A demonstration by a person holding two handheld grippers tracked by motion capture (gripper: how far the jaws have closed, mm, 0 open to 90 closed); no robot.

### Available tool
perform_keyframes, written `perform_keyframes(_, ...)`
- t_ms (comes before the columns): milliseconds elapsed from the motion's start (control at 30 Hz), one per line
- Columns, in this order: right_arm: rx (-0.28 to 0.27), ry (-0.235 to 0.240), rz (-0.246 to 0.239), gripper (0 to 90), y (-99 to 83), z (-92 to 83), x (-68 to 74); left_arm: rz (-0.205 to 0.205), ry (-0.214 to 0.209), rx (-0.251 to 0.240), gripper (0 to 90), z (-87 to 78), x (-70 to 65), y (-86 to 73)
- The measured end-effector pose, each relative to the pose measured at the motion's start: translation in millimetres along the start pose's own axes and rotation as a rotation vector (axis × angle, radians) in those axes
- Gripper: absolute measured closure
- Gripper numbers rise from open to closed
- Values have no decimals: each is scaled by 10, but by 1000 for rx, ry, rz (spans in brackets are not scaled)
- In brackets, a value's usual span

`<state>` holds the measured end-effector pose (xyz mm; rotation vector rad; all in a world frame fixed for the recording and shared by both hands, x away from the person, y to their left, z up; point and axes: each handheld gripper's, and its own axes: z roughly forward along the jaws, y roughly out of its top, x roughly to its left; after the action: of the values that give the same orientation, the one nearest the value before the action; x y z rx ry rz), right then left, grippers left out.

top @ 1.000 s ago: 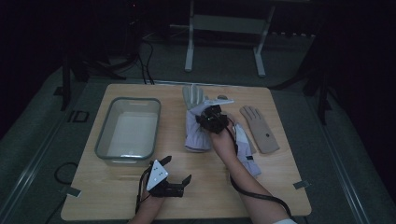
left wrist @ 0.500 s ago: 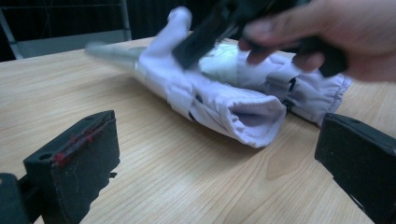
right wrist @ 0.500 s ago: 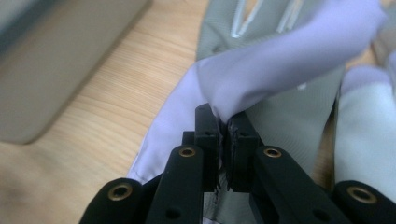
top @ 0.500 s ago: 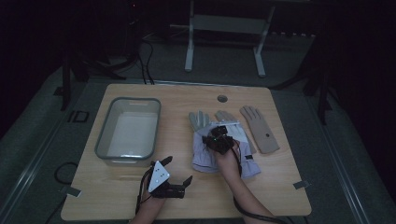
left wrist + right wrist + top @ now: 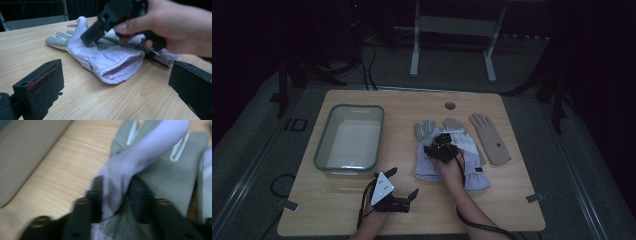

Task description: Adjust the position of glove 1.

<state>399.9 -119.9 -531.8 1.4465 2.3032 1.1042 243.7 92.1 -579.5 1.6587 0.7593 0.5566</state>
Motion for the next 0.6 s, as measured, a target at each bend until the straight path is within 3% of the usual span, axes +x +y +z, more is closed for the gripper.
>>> perform_keyframes(33,-3,0,-25,530,20,-46,-6,-3,0,1,1,1,2,0)
perform_keyframes(200,-41,46,-55,406,93,-278,-74,-2,-1,-1,1,2,-1,0)
perform_keyframes(367,-56,55,-122,375,124,-479,-191,-3,2,-2,1,3,-2,0)
perform_keyframes(433,-37,53,-149,374,102,-522,-241,-1,6,-1,1,5,-6,0)
perform_keyframes(500,-21,85,-163,371,71,-558,-331,4,7,0,1,5,-9,1)
perform_keyframes(600,-8,79,-195,371,38,-617,-433,6,8,1,1,6,-10,1)
